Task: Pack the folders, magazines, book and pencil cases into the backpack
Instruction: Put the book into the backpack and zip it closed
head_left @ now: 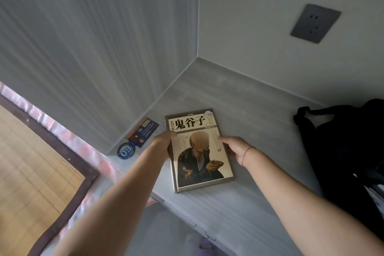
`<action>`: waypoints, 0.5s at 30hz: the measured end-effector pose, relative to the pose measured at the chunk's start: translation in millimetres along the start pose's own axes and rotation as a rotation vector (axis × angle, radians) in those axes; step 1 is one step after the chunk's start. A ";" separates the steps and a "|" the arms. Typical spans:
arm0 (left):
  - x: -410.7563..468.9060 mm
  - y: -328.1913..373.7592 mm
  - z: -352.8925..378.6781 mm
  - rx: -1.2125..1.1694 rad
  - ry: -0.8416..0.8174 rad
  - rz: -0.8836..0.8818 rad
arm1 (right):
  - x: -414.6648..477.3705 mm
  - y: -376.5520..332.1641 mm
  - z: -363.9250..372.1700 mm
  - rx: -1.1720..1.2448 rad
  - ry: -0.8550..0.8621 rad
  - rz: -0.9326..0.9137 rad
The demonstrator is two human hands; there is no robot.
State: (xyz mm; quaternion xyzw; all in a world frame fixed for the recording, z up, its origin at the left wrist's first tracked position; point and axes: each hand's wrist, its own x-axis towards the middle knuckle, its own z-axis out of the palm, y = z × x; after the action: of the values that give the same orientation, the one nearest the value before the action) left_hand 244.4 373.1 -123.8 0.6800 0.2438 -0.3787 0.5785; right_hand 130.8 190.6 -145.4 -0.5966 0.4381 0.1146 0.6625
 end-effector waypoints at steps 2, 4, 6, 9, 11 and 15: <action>-1.1 6.4 -4.3 0.028 -0.039 -0.030 | -1.5 -3.1 -1.1 0.046 -0.045 0.002; 0.2 7.5 -5.7 0.056 -0.076 -0.052 | -3.7 -5.7 -3.0 0.107 -0.076 0.005; -1.8 5.1 -1.5 0.114 -0.111 -0.076 | -9.0 -7.2 -5.1 0.172 -0.104 0.009; -7.8 -3.9 11.0 0.185 -0.117 -0.046 | -12.3 -0.3 -11.1 0.233 -0.122 -0.004; -14.5 -9.4 19.1 0.170 -0.096 0.006 | -16.3 7.3 -14.6 0.214 -0.112 -0.035; -31.6 -7.4 42.3 0.110 -0.158 0.106 | -35.1 8.5 -34.6 0.162 -0.035 -0.159</action>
State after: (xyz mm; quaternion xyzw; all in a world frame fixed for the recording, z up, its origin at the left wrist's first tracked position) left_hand 210.0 336.9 -104.8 0.6907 0.1401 -0.4129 0.5769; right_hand 88.9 175.1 -122.8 -0.5718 0.3854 0.0361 0.7233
